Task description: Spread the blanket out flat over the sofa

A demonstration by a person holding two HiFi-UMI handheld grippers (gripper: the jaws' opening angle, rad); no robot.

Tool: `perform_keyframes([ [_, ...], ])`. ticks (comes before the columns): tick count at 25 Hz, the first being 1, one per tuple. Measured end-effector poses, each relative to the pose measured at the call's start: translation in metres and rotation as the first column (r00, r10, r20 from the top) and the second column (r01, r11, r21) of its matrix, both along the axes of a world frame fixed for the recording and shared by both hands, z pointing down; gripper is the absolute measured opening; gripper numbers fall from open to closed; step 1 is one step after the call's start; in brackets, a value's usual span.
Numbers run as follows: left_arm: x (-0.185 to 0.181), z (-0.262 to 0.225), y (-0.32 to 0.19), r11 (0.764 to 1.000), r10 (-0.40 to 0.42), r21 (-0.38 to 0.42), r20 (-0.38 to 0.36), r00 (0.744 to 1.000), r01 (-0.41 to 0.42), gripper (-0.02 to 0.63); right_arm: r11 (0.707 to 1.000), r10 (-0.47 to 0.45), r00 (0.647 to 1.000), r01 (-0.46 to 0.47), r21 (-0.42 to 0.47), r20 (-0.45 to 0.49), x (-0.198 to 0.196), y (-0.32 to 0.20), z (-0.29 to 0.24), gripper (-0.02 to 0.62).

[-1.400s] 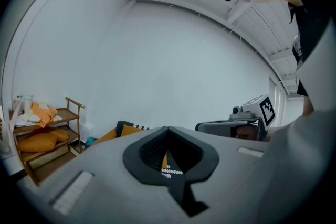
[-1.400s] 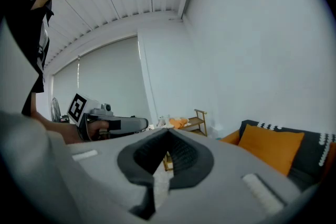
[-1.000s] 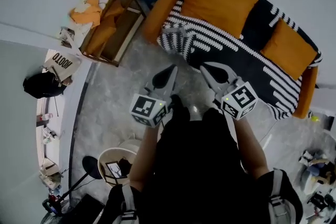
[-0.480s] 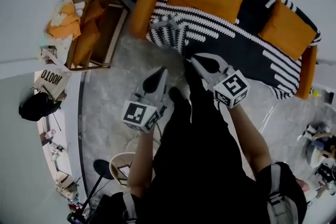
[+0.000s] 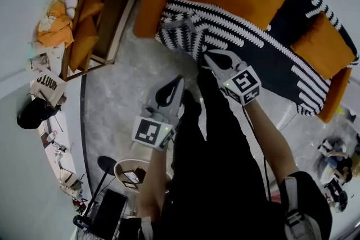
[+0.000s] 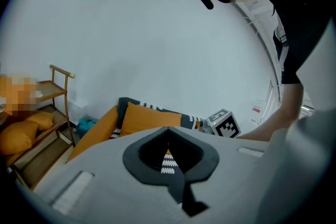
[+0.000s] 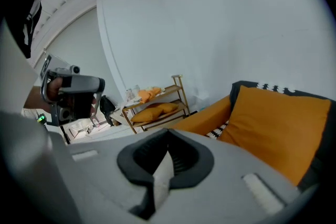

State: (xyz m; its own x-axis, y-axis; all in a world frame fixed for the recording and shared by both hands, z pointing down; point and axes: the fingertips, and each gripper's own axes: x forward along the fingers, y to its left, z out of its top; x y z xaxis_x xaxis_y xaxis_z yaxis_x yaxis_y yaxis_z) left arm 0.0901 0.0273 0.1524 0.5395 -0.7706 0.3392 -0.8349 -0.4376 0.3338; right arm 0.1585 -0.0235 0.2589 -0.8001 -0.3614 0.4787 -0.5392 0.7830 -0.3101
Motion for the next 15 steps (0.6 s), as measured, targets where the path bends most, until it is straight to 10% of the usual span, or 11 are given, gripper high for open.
perform_keyframes([
  [15, -0.001, 0.108, -0.088, 0.989, -0.041, -0.145, 0.019, 0.999, 0.043, 0.011, 0.986, -0.143, 0.971, 0.122, -0.118, -0.193, 0.002, -0.079, 0.191, 0.020],
])
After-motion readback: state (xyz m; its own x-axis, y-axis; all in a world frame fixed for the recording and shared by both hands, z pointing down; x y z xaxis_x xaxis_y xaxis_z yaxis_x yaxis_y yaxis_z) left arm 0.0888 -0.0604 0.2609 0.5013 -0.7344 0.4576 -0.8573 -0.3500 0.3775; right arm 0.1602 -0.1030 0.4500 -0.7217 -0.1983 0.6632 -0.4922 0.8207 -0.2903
